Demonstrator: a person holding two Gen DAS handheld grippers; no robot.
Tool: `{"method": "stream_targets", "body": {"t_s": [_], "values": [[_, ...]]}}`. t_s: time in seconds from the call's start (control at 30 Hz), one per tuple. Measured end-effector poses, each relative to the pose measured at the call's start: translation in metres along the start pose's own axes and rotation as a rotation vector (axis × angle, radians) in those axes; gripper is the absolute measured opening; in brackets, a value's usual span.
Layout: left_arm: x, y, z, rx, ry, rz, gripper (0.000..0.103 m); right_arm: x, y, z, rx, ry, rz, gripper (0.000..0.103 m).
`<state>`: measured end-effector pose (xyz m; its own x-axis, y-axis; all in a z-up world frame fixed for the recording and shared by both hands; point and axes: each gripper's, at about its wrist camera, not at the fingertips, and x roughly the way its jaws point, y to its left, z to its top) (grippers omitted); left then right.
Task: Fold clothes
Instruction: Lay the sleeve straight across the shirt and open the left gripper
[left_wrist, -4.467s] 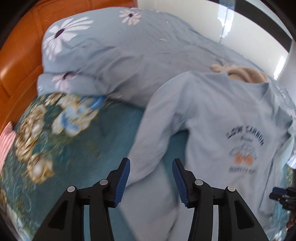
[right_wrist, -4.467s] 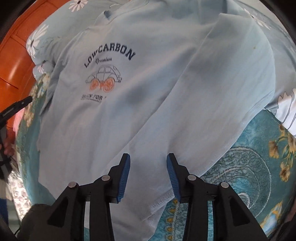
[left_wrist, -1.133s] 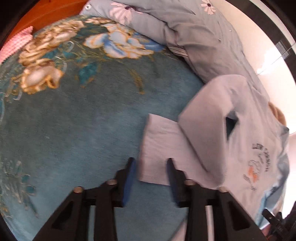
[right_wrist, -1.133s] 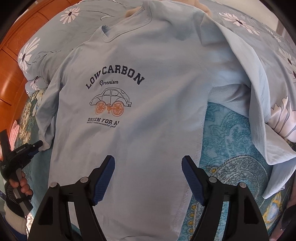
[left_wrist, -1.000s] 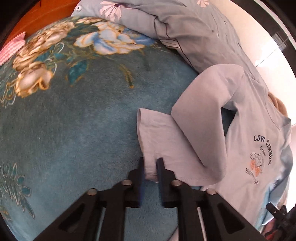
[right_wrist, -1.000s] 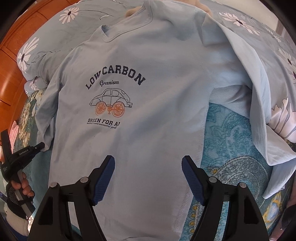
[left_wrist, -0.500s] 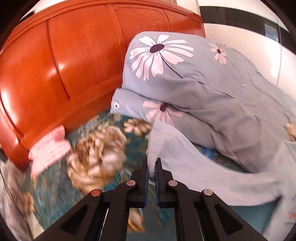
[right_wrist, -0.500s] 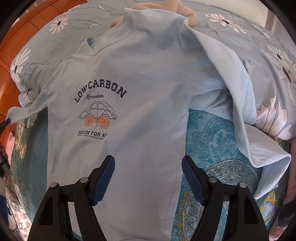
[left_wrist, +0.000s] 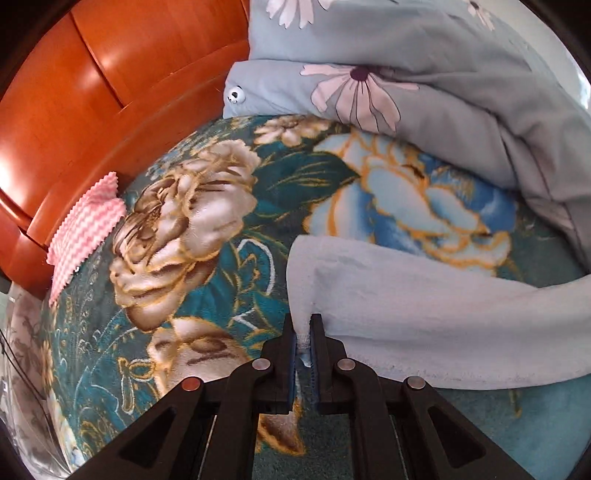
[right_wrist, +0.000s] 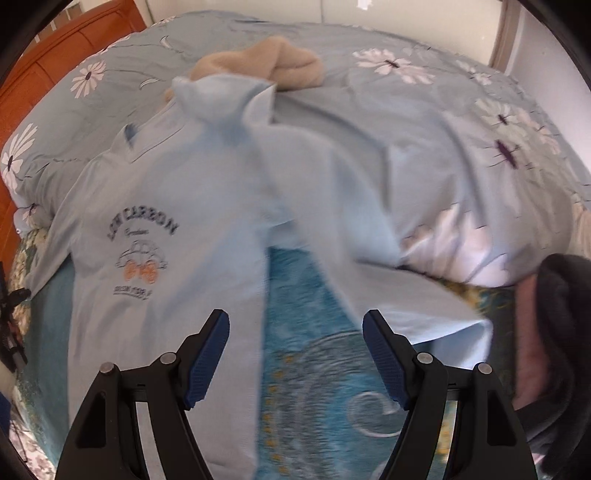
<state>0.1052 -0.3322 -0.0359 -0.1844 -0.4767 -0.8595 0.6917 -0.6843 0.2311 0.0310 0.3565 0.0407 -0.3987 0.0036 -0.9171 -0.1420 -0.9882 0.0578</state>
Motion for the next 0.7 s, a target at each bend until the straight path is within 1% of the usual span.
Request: {"method": "stream_targets", "body": {"t_s": [0.07,0.17,0.27,0.33,0.37,0.43,0.53,0.6,0.63,0.67,0.7], "values": [[-0.002,0.001,0.004,-0.015,0.001,-0.015,0.01,-0.002,-0.018,0.002,-0.002,0.007,-0.041,0.076],[-0.007,0.01,0.012,-0.051,0.027,-0.063,0.011,0.001,-0.035,-0.005,-0.014,0.042,-0.078,0.076],[-0.015,0.02,0.011,-0.075,0.033,-0.083,0.017,0.009,-0.04,-0.012,-0.052,0.076,-0.097,0.076],[-0.025,0.03,0.007,-0.092,0.024,-0.079,0.03,0.014,-0.037,-0.013,-0.09,0.083,-0.101,0.076],[-0.032,0.035,0.004,-0.107,0.018,-0.07,0.032,0.015,-0.033,-0.012,-0.114,0.072,-0.107,0.076],[-0.046,0.047,-0.006,-0.153,0.013,-0.086,0.041,0.017,-0.025,-0.008,-0.157,0.051,-0.112,0.076],[-0.063,0.057,-0.025,-0.212,0.024,-0.129,0.044,0.024,-0.013,0.0,-0.184,0.051,-0.076,0.075],[-0.073,0.058,-0.038,-0.229,0.036,-0.152,0.044,0.03,-0.011,0.001,-0.185,0.067,-0.084,0.067],[-0.076,0.056,-0.043,-0.228,0.039,-0.161,0.044,0.032,-0.013,0.001,-0.172,0.076,-0.087,0.056],[-0.08,0.054,-0.048,-0.226,0.041,-0.17,0.044,0.034,-0.016,0.001,-0.159,0.084,-0.09,0.041],[-0.084,0.052,-0.053,-0.224,0.042,-0.178,0.045,0.036,-0.018,0.001,-0.146,0.093,-0.093,0.033]]}}
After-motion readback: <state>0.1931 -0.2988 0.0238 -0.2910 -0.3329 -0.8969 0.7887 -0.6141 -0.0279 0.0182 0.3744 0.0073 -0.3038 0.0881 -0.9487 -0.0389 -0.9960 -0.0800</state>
